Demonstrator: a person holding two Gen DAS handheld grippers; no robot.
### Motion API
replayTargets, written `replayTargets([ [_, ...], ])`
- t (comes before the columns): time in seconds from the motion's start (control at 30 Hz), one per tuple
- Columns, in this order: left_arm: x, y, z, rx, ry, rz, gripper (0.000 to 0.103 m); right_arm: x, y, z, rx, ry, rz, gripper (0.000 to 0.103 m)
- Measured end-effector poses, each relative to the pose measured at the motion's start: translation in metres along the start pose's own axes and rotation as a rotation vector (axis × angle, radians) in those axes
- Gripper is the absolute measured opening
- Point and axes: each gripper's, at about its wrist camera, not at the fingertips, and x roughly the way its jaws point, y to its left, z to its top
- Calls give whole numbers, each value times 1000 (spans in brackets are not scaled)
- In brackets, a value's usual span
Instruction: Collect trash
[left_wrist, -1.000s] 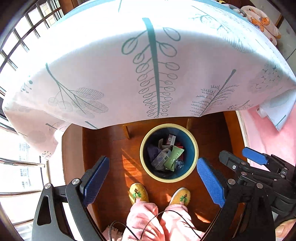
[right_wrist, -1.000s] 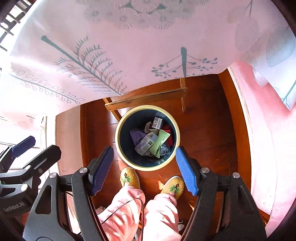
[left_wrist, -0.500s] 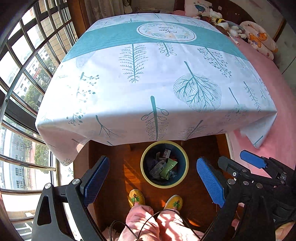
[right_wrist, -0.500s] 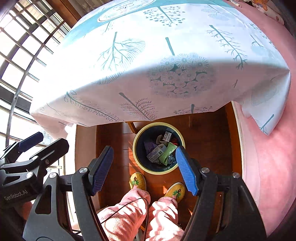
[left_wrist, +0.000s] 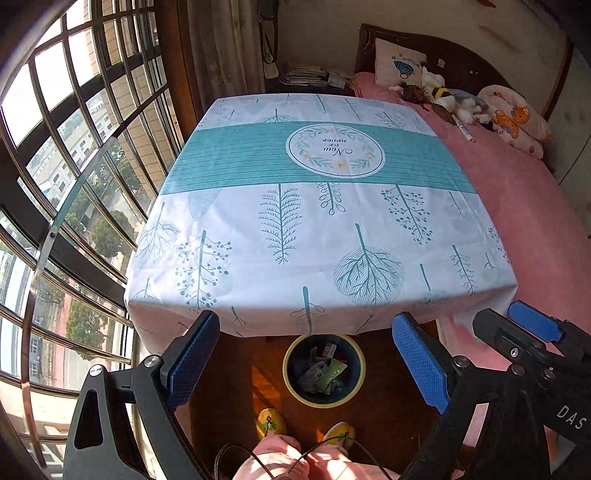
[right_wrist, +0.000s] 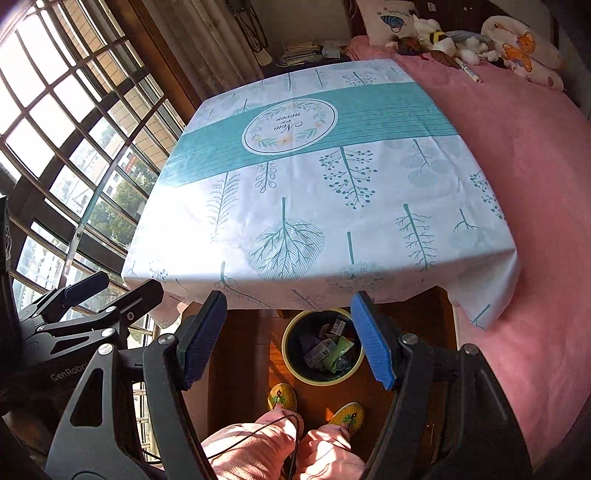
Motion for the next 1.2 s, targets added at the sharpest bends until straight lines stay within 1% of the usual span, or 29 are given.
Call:
replayTargets([
  [0.07,-9,-6,1,7,-16,9,95,-14,6,6,-9,-22,3,67],
  [0.13,-15,-10,3,27,-36,47,95,-23,13,7,-31,-38,-2,67],
  [0.2,-20,-9,6,20,-49,53,95,-28,19,3,-47,-44,-13,67],
  [0.43,-21,-4,8,-9,-43,64,95,-23,24,5,-71,-51,-9,67],
  [0.63,-12,0,10,-26,-36,65,94,-15,25,9,-87,-42,-4,67],
  [1.2,-10,1,13,-30,-42,70,94,-11,26,16,-95,-45,-4,67],
])
